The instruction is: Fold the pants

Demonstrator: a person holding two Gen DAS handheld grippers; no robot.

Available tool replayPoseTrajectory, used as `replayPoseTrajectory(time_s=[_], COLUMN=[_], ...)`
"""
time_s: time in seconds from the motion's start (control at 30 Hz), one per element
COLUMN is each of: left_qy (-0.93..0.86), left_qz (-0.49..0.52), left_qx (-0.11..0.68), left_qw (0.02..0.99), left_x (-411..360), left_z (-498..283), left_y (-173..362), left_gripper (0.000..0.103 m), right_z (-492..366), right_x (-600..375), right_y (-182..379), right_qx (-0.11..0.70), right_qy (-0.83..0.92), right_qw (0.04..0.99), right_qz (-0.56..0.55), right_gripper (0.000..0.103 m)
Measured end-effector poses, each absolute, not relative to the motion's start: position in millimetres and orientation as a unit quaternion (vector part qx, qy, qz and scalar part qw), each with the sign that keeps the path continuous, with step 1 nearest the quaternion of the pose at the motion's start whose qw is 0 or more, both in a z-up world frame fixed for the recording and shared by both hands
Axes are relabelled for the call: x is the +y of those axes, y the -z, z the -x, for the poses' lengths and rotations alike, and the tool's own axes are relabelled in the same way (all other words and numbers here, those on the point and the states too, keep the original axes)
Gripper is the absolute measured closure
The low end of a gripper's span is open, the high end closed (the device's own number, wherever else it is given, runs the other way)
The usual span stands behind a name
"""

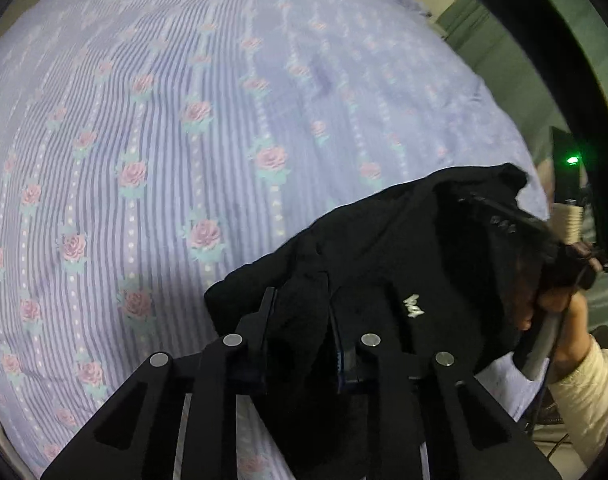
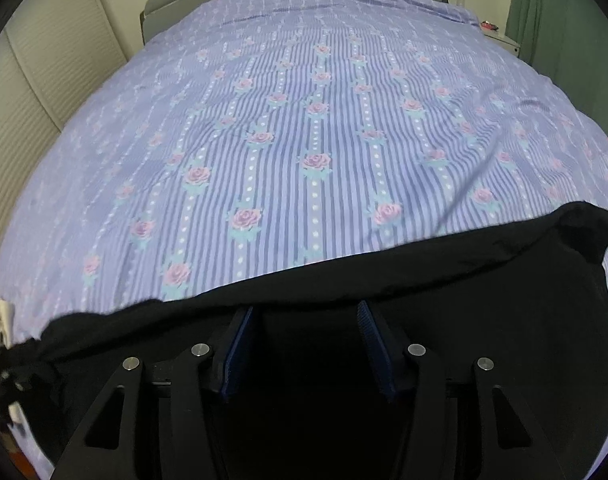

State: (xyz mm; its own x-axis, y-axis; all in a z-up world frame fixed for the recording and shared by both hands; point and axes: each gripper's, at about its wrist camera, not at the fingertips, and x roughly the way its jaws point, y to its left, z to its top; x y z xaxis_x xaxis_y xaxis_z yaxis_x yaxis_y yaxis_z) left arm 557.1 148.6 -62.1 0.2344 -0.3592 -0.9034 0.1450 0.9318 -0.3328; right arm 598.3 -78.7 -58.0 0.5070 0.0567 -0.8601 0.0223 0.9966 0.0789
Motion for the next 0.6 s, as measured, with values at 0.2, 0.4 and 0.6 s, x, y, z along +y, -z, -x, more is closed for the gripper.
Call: replayPoseTrajectory(time_s=[0.2,0.4,0.6], left_qy=[0.104,0.144,0.266], left_qz=[0.015,-0.068,-0.087], left_qx=[0.581,0.476,0.439], left_qw=[0.807,0.865,0.854], left_x=[134,95,2], left_z=[-552,-530,-538], left_y=[42,-21,-43], left_gripper=[0.031,0.024,0.024], right_z=[-576,-506,-443], right_x=[-103,-159,-226], right_y=[39,-11,-31], right_qx=[0.474,0.403,0.376], right_qy=[0.002,0.047,0.103], right_qw=[0.878,0.909,0.913], right_qz=[-0.067,-0.099,-0.120], right_gripper=[0.050,0.049,0.049])
